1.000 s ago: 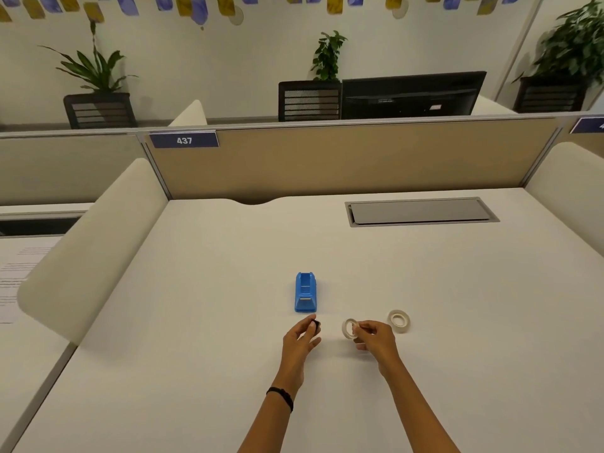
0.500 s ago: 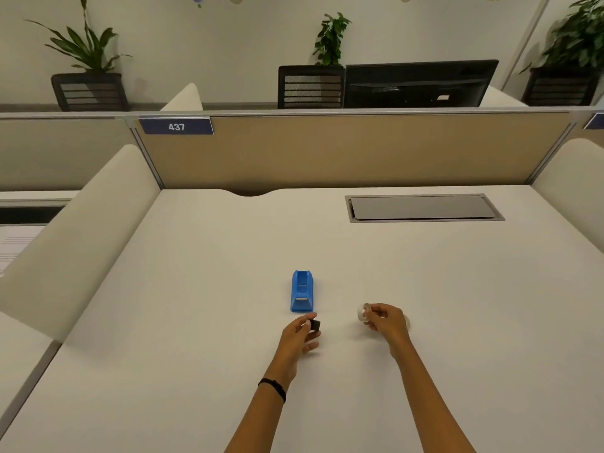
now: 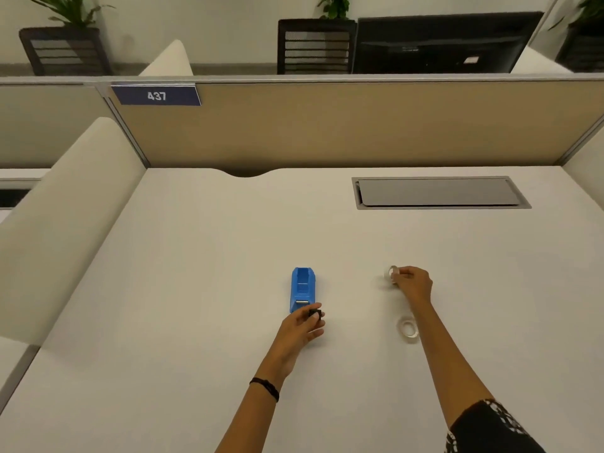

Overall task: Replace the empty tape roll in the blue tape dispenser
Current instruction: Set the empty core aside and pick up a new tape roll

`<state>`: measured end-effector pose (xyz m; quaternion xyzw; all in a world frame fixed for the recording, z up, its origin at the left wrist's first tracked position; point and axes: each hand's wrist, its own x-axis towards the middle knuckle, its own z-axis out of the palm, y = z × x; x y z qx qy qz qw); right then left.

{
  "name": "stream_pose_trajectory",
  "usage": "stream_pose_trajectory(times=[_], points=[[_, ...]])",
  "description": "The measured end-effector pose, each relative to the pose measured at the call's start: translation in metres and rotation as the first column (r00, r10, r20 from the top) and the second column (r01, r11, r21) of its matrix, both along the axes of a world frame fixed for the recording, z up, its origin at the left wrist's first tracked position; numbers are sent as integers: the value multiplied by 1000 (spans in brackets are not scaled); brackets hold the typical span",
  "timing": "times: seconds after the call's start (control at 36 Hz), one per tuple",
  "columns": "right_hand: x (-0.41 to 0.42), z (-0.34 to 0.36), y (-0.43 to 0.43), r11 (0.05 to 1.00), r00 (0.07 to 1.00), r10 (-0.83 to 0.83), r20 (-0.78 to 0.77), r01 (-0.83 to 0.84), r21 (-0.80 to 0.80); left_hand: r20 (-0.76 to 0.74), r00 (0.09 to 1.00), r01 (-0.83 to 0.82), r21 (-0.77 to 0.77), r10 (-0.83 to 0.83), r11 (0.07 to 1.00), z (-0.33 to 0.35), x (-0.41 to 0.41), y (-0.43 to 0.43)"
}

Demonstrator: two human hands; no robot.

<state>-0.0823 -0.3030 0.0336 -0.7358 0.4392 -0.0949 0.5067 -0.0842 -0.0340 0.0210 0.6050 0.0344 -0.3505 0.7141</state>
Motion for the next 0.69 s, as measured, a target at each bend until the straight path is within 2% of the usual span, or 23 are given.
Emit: stream_pose_trajectory(times=[0.08, 0.36, 0.53, 0.69], points=[[11, -16, -16, 999, 997, -47, -59, 47, -2, -53, 998, -30, 8, 30, 1000, -14, 2, -6], [51, -4, -24, 998, 999, -30, -42, 28, -48, -47, 998, -52, -40, 50, 998, -8, 0, -3], [48, -4, -31, 999, 999, 17, -34, -19, -50, -75, 994, -77, -37, 74, 996, -9, 0, -6], [9, -3, -26, 976, 982, 171, -80, -180, -123, -99, 989, -118, -44, 113, 992, -10, -3, -9]])
